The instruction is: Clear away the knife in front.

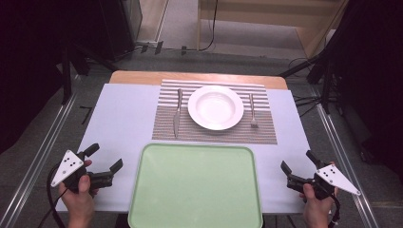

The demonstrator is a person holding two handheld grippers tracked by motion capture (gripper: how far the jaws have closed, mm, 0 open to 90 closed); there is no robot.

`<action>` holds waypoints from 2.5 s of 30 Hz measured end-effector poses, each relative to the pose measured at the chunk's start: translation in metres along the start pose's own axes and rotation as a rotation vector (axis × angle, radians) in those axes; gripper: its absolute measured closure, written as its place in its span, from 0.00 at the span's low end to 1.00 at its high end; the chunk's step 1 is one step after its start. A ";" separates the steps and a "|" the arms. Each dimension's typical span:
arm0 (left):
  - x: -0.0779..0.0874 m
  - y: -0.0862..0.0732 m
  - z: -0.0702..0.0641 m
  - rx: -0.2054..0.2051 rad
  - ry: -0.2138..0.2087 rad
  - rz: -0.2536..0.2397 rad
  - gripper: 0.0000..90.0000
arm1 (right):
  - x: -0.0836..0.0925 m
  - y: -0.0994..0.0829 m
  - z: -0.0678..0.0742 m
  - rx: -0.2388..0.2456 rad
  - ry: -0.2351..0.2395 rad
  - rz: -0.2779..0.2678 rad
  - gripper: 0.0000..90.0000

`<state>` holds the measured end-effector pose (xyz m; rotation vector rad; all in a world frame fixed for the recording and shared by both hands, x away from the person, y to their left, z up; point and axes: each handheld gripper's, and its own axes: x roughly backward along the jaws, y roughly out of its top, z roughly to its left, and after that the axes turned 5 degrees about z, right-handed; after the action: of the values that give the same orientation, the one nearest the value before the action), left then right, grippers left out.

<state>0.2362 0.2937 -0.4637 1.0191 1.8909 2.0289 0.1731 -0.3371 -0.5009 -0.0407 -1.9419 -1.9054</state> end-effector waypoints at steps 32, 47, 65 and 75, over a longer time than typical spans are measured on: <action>-0.105 0.072 -0.018 0.007 -0.041 0.127 0.00 | -0.001 0.002 0.005 0.001 0.026 0.004 0.01; -0.160 0.098 -0.021 0.034 -0.019 0.219 0.00 | -0.003 0.002 0.007 0.014 0.036 0.011 0.01; -0.219 0.123 -0.023 0.045 -0.007 0.298 0.00 | -0.004 0.002 0.008 0.011 0.043 0.022 0.01; -0.239 0.125 -0.018 0.065 0.002 0.342 0.00 | -0.006 0.002 0.007 0.024 0.041 0.017 0.01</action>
<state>0.4427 0.1225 -0.4301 1.4444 1.9020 2.1507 0.1769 -0.3287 -0.5004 -0.0120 -1.9309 -1.8577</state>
